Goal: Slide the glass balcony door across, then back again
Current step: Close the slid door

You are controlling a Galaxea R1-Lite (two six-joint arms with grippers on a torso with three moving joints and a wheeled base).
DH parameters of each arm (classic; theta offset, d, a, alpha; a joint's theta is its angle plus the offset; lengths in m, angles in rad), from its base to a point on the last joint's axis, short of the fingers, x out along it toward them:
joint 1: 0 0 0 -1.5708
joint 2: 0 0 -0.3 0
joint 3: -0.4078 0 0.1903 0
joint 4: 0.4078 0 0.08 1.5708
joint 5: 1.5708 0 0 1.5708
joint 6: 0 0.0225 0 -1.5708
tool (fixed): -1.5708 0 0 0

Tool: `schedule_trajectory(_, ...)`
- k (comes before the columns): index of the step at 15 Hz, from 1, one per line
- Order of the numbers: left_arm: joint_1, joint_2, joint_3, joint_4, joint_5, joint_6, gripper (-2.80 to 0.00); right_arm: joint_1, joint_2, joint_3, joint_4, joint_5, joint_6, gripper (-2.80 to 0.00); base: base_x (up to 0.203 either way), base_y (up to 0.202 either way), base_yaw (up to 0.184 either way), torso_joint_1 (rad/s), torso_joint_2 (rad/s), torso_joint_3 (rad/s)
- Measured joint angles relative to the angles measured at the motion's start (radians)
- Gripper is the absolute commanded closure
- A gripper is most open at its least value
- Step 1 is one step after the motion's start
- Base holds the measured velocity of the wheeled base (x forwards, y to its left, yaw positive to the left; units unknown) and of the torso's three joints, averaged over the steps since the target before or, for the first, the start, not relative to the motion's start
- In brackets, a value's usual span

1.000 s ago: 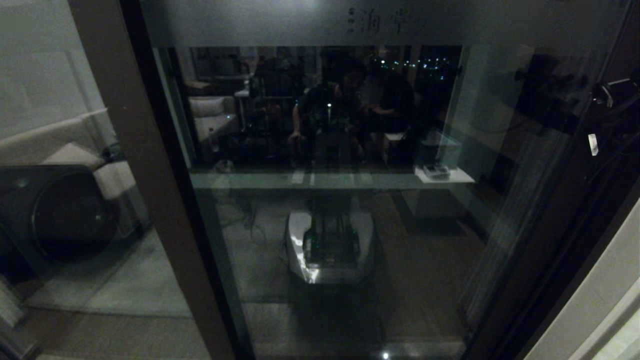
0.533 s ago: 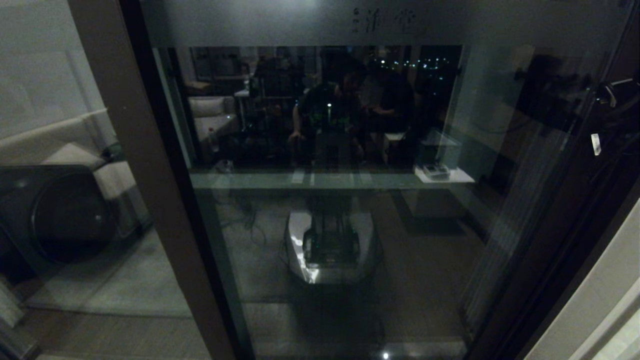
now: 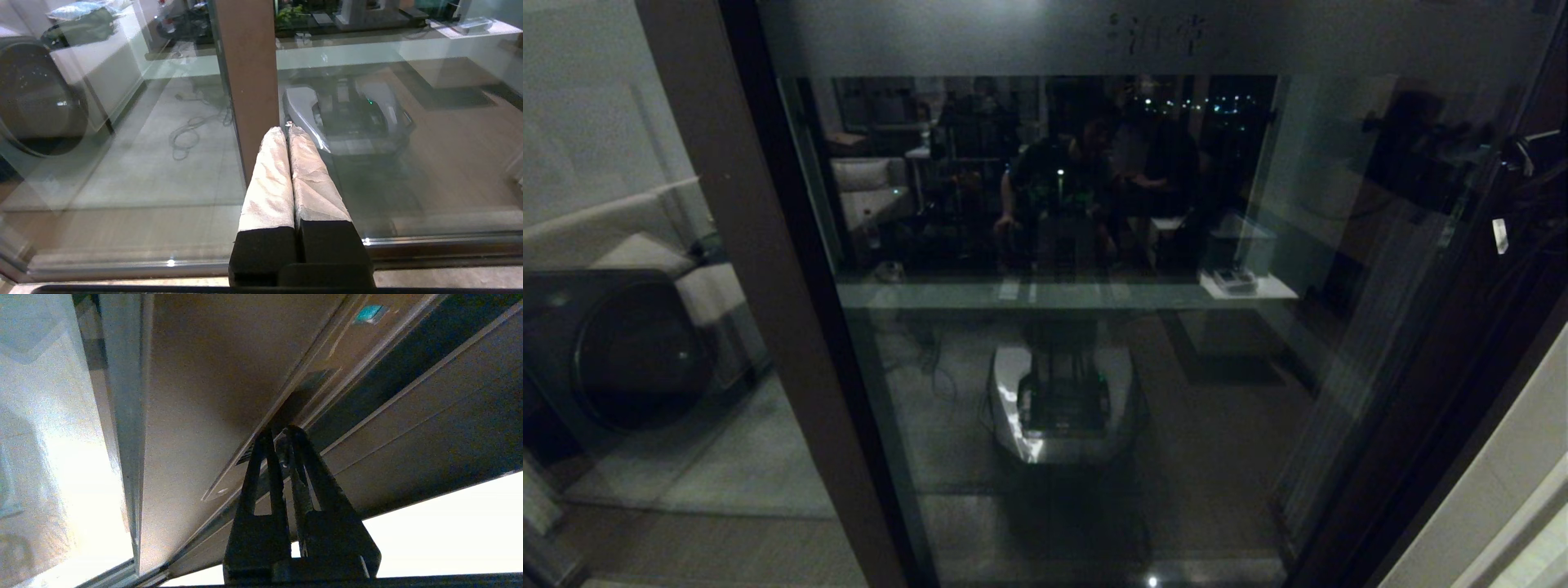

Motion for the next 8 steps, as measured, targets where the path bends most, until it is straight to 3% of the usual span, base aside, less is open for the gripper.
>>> schedule_trajectory(8, 0.000, 0.000, 0.000, 0.000, 0.000, 0.000, 0.00, -0.007, 0.004, 0.000, -0.005, 0.001, -0.001, 0.00, 0.000, 0.000, 0.000, 0.000, 0.00, 0.000)
